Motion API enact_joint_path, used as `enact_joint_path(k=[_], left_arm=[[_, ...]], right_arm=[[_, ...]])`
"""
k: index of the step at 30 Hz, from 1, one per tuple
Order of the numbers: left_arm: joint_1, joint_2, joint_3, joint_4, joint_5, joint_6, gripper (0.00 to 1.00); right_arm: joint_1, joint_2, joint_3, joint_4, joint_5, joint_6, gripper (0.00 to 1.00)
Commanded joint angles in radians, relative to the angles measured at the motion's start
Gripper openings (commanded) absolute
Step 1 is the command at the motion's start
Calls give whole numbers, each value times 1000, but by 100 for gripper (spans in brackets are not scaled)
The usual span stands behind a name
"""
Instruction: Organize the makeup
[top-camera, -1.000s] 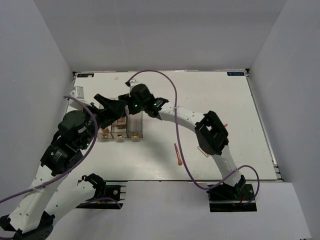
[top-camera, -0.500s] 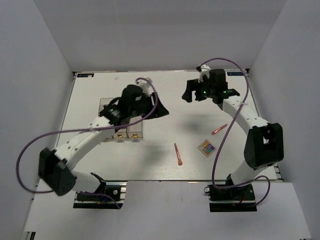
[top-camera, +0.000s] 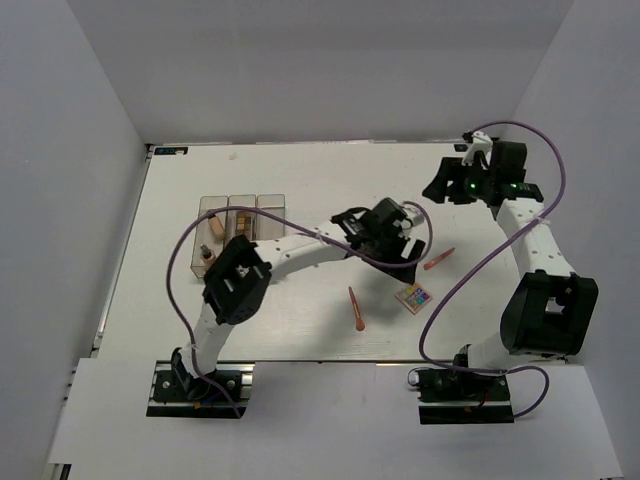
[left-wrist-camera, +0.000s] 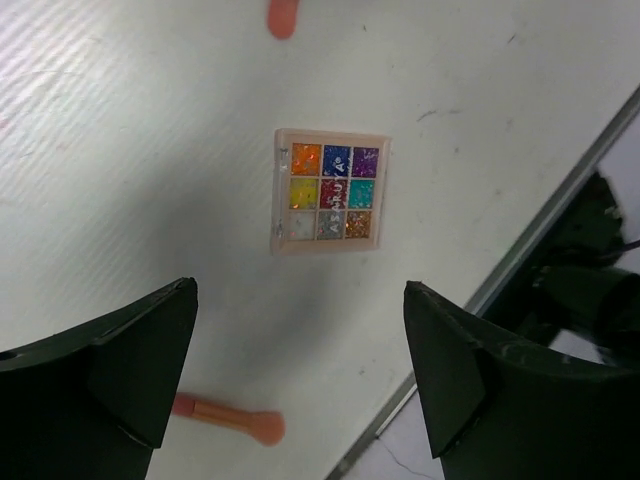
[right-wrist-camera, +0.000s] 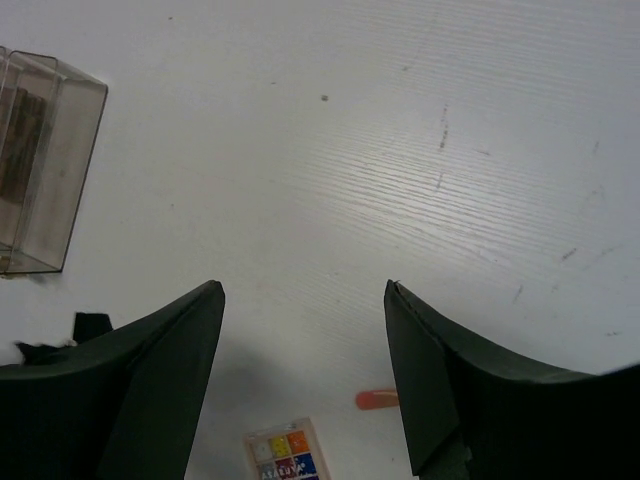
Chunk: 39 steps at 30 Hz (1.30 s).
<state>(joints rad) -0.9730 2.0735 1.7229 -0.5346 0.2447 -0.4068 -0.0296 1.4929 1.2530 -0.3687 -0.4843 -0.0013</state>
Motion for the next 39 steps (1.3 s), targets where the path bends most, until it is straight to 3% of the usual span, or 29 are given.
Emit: enact_joint_path(k=[1,7,22,29,39], left_arm=[[-42,42,107,-67,-65,118,95],[-89,135,182,-62,-143,146,98],[-167,237,256,-34,-104,183,98],[-211,283,283,-85,-275,192,98],[-231,319,271,-108,-344,181,98]], right_arm=[[-64,-10,29,-44,-56,21,70],[-122,20,68,-49,-100,43,70],[-150,23,45,-53,-134,47,72],[-153,21,31,-52,-149,55,72],[-164,17,23,-50,-166,61,72]])
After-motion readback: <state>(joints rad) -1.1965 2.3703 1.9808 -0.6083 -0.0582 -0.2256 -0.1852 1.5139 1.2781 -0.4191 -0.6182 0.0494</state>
